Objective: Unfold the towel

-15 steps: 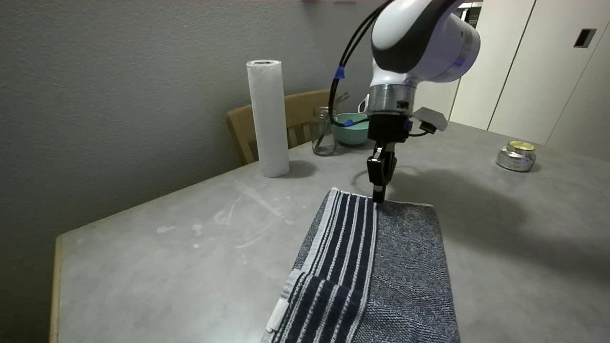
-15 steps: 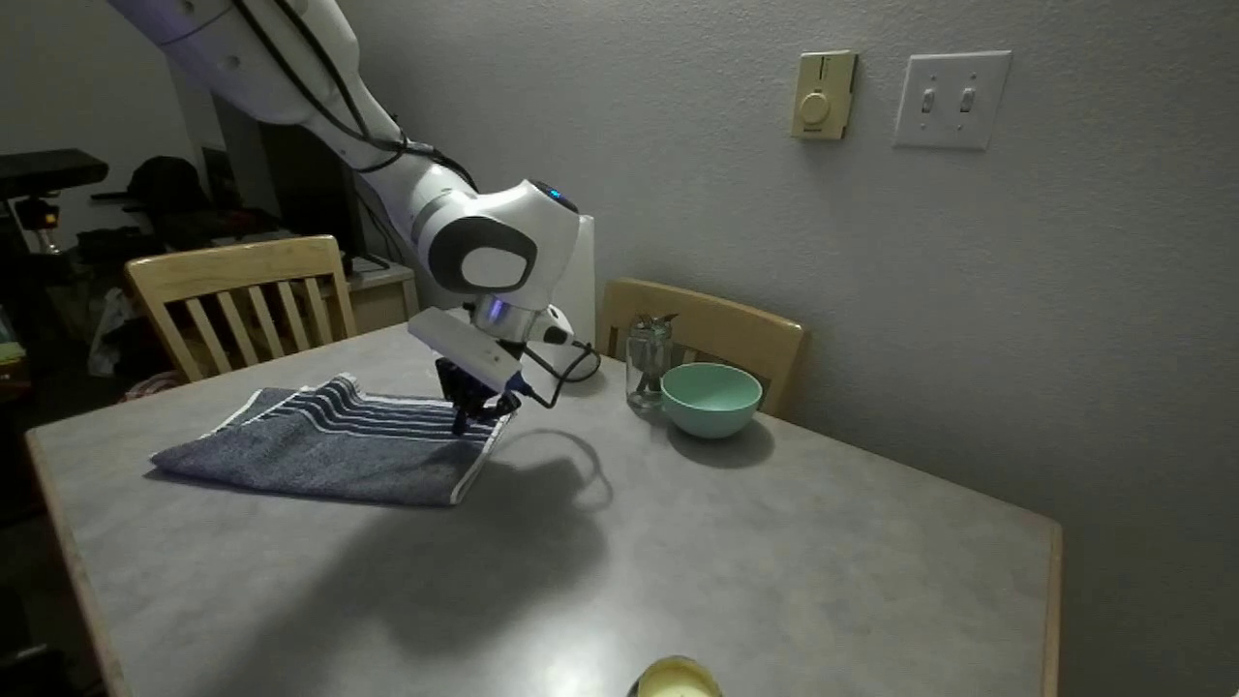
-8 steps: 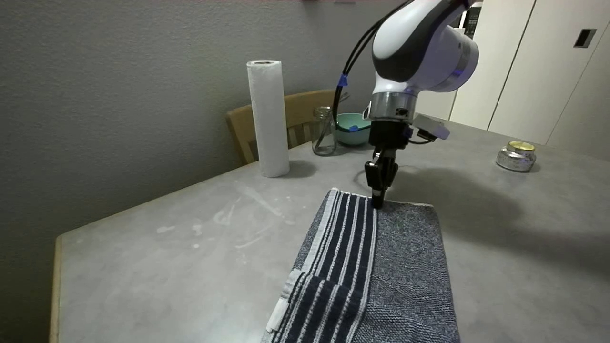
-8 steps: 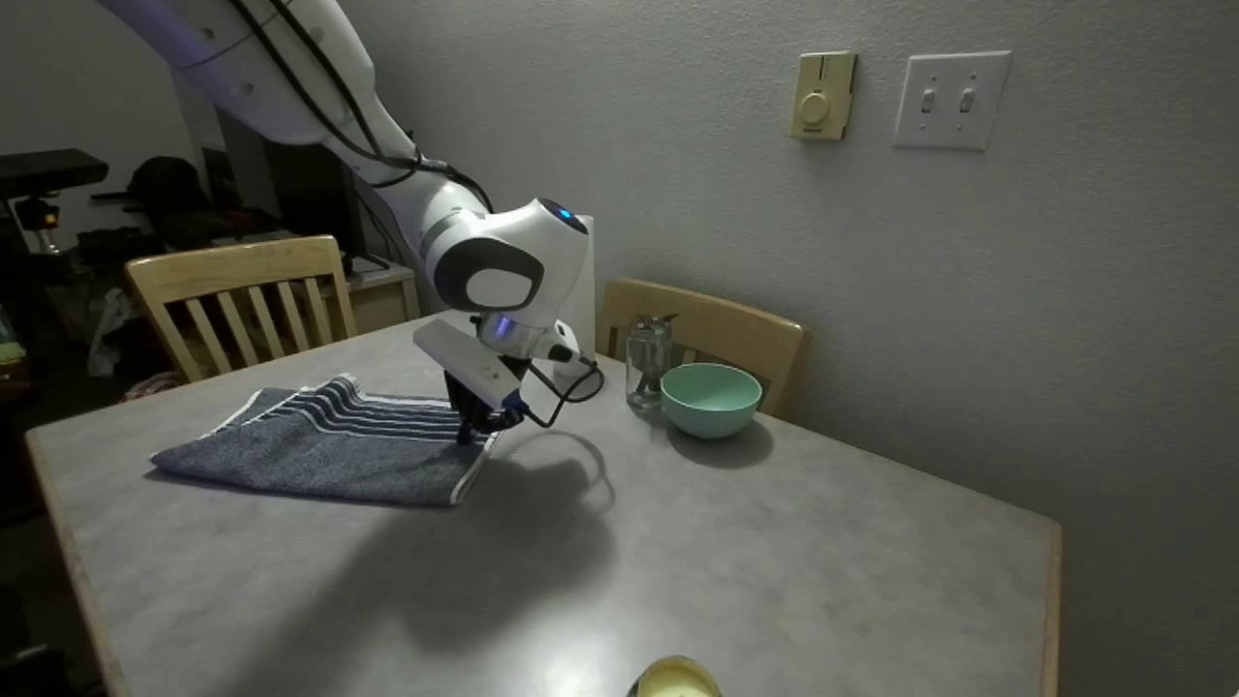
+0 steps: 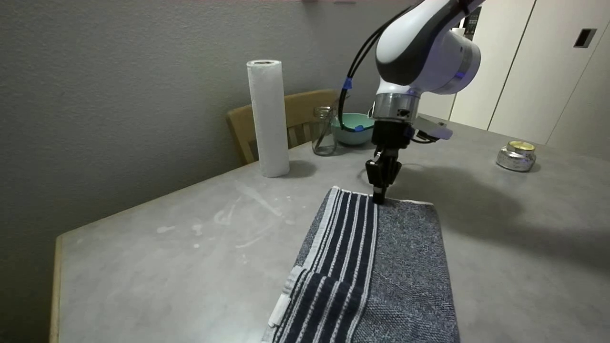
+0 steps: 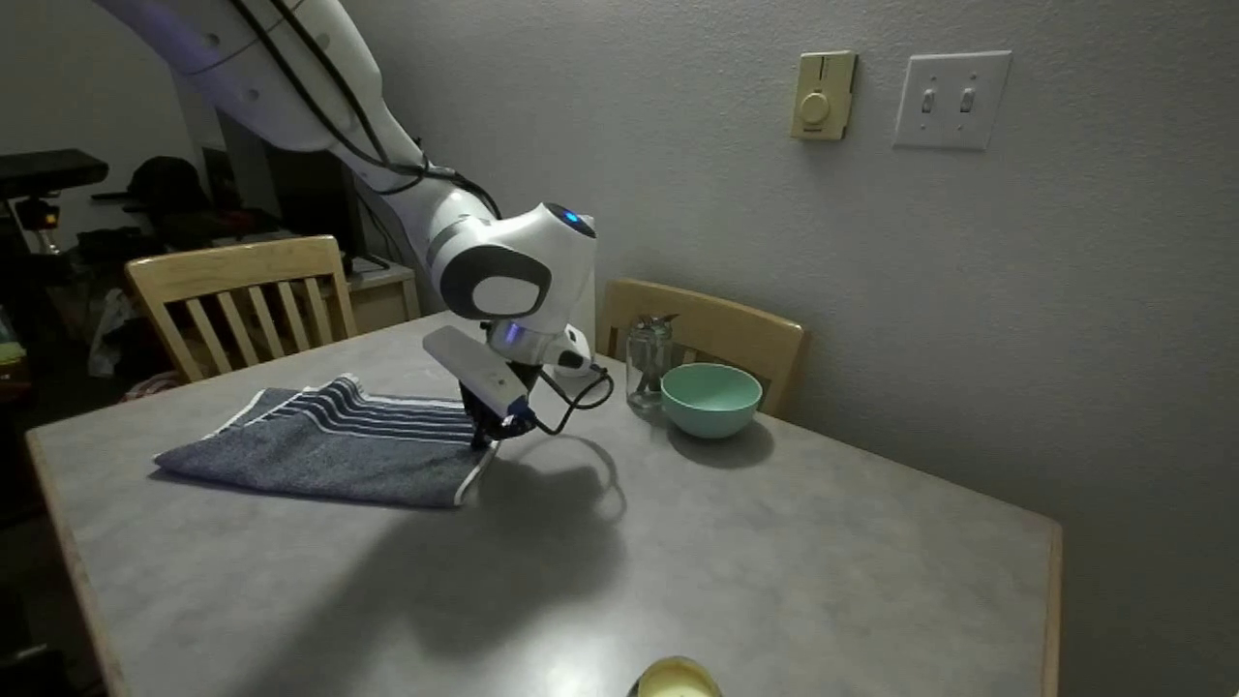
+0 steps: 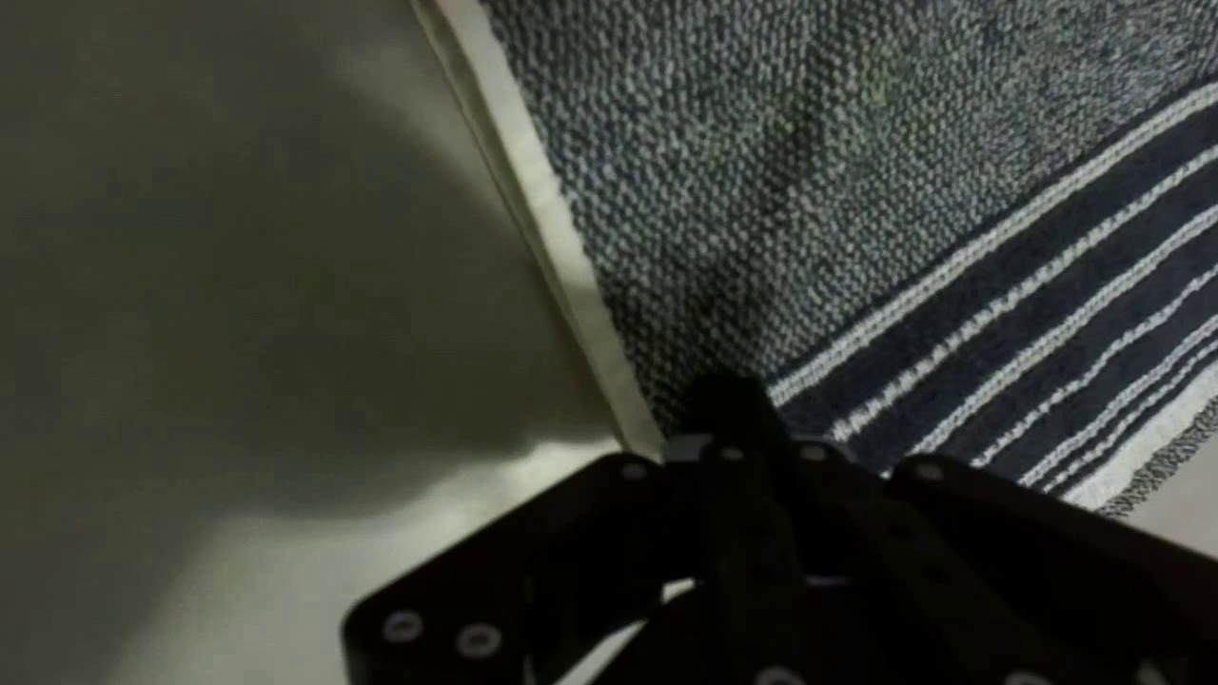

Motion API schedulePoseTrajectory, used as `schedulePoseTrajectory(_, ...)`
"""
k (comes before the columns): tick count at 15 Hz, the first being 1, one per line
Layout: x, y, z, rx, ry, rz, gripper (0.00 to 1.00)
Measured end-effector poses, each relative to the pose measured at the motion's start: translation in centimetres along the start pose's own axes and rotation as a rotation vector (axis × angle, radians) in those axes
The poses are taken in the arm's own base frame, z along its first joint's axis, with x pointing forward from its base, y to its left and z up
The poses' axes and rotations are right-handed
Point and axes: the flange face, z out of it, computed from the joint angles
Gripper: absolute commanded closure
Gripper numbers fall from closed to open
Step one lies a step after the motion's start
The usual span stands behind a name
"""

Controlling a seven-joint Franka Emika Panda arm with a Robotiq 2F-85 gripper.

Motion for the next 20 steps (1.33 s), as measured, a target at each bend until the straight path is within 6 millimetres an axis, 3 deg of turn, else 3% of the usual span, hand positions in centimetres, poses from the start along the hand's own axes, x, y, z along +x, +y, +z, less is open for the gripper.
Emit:
schedulePoseTrajectory(9,-1.3,11.6,-5.5,-0.141,0.256,0.374,1.00)
schedulePoseTrajectory(13,-2.7,14.1,-6.6,-0.197,0.339,0.586,1.00)
schedulePoseTrajectory(14,-2.9,14.4,-6.7,-0.213,0.357,0.638,0.93)
schedulePoseTrajectory(15,-3.1,14.5,-6.8,-0.231,0.372,0.690,0.73)
schedulePoseTrajectory(20,-2.8,13.2,-6.6,-0.316,0.407,0.840,0.38)
